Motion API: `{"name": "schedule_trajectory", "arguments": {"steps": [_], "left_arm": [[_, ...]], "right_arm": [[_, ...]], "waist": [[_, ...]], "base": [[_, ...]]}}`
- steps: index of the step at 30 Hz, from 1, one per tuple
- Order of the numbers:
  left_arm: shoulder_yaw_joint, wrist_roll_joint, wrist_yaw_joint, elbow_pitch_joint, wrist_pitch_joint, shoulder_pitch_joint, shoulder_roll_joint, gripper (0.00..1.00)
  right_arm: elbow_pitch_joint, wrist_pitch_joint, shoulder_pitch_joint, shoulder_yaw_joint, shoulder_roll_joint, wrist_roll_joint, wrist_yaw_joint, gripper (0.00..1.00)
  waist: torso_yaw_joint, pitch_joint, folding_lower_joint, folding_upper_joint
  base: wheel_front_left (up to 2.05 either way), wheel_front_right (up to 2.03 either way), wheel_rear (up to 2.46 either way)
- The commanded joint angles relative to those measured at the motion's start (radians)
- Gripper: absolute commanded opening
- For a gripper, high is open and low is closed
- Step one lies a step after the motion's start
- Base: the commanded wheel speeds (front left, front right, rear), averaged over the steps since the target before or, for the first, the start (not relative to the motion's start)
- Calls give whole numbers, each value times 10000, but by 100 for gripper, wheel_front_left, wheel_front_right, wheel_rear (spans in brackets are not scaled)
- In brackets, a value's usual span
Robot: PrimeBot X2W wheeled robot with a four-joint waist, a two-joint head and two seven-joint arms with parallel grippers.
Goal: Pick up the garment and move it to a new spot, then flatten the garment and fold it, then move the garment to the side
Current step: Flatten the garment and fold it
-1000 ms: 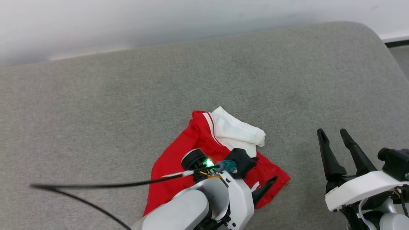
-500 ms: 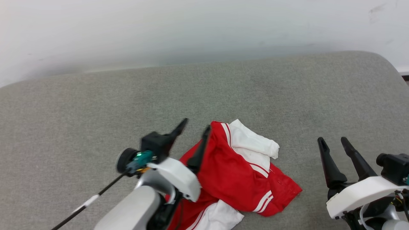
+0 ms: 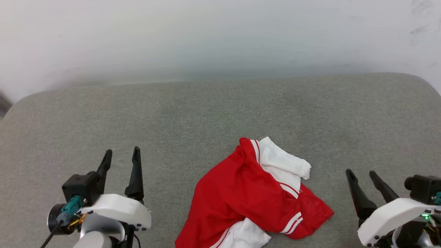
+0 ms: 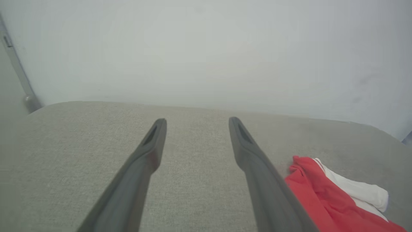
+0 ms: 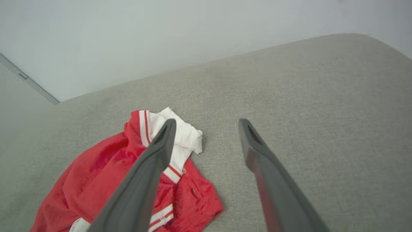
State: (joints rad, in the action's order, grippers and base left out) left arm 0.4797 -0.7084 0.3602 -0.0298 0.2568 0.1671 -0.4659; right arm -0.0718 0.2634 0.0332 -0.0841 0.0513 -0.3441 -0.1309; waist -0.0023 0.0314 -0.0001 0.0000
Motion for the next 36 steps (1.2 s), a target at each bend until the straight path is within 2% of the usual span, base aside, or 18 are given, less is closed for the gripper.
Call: {"name": "schedule_trajectory", "arguments": {"steps": [1,4,9,14,19,23,29,30,31,36], "left_arm": [[-83,35,89,208,38,-141,-64,100],[-224,151,262,593,42,-380,-271,100],[-89,434,270,1150,-71,-140,-525,100],[172,663,179,1421,-141,228,-431,100],[318,685,13,1277,-98,575,-155,100],[389,706,-120,1132,-71,810,9,100],[455,726,-316,904,-23,987,161,100],[458,735,-332,864,-15,1020,178,100],[466,740,-352,811,-9,1041,191,100],[474,734,-417,643,13,1020,183,100]], "right_arm": [[125,179,-73,-136,-15,-58,2,100],[768,966,-535,-481,107,-119,2,100],[2068,2479,-1779,-313,863,-397,3,100],[3442,3795,-3260,714,1542,-783,3,100],[4547,4562,-4391,1856,2081,-1054,3,100],[5231,4750,-4954,2565,2490,-1239,3,100],[6463,5545,-5170,3643,2699,-1650,3,100],[6554,5616,-5172,3787,2670,-1759,3,42],[6625,5685,-5219,3899,2650,-1912,3,0],[6300,5322,-5982,4187,2826,-2226,2,0]], "waist": [[95,11,1,0],[303,85,1,0],[742,524,1,0],[1228,1057,1,0],[1669,1458,1,0],[1906,1728,1,0],[2026,1993,1,0],[2025,2010,1,0],[2016,2019,1,0],[1798,1953,1,0]], "base": [[0,0,0],[0,0,0],[0,0,0],[0,0,0],[0,0,0],[0,0,0],[0,0,0],[0,0,0],[0,0,0],[0,0,0]]}}
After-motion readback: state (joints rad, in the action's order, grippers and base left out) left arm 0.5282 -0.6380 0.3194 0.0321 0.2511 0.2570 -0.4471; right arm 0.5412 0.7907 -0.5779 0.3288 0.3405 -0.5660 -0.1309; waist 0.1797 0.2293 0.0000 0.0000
